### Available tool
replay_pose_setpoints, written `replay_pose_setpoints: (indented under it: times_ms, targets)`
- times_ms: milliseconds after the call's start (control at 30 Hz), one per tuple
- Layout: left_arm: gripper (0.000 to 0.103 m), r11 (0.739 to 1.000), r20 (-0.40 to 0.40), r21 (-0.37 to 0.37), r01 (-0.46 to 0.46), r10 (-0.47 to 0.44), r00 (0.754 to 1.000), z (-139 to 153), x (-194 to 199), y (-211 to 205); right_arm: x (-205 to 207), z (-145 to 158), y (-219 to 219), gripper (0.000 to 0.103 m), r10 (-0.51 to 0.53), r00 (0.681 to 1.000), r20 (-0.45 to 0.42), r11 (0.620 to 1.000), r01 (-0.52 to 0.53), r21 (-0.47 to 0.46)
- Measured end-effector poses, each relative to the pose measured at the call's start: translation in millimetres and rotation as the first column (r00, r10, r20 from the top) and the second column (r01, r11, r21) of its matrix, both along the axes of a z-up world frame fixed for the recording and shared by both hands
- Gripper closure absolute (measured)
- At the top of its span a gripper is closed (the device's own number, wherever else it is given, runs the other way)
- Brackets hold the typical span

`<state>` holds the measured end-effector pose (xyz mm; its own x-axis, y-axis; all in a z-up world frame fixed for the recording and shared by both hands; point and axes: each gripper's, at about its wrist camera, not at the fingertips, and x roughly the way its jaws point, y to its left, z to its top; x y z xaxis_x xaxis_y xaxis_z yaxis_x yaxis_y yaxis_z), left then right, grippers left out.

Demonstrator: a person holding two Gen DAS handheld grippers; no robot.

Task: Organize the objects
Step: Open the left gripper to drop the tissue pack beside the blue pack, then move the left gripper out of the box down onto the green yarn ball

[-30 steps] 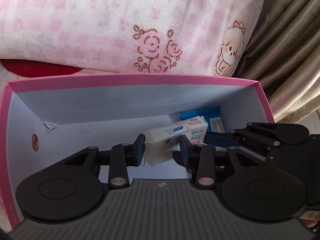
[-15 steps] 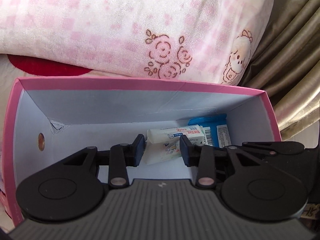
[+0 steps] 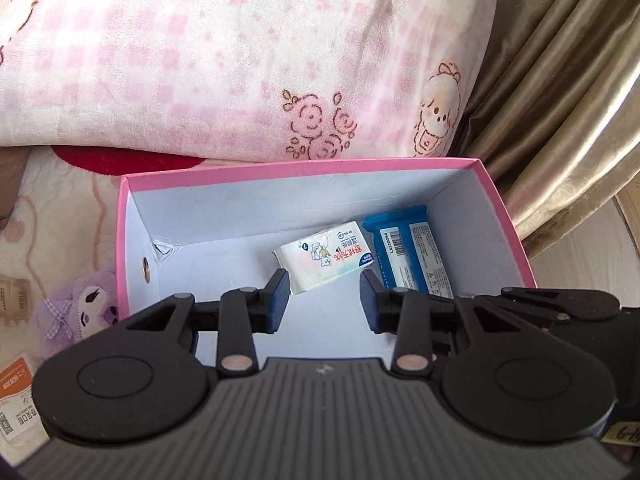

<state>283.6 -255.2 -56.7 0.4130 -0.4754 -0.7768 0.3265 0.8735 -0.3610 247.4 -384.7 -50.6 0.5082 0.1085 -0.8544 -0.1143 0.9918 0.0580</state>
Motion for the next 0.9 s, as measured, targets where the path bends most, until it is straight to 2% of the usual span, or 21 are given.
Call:
replay_pose_setpoints:
  times_ms: [233,333,467,567,900]
  targets:
    - [0.059,0.997,-0.04,0.066,0.035,-0.032,0.999,31.3,-30.0,35.0,-39.9,45.9,18.0,0.079,0.031,0.998,0.053,0.999,-0.03,-0.021]
    - [0.055,0.995,-0.031,0.088,0.05,-0.047,0.998,51.1,-48.9,51.8,-59.6,61.9,23.6,0.076,0.039,0.996,0.08,0.999,-0.039,-0.007]
    - [0.049,0.994,-0.021,0.091,0.068,-0.066,0.998,76.9,-71.4,74.6,-81.5,84.3,39.8,0.061,0.061,0.991,0.119,0.998,-0.059,-0.015]
    - [0.045,0.988,0.01,0.13,0.084,-0.086,0.996,94.0,-90.8,87.2,-93.8,99.3,53.3,0.048,0.084,0.987,0.135,0.996,-0.08,-0.03]
    - [0.034,0.973,0.052,0.218,0.081,-0.094,0.994,121.3,-139.5,131.3,-130.3,126.8,87.2,0.036,0.142,0.98,0.137,0.988,-0.132,-0.079]
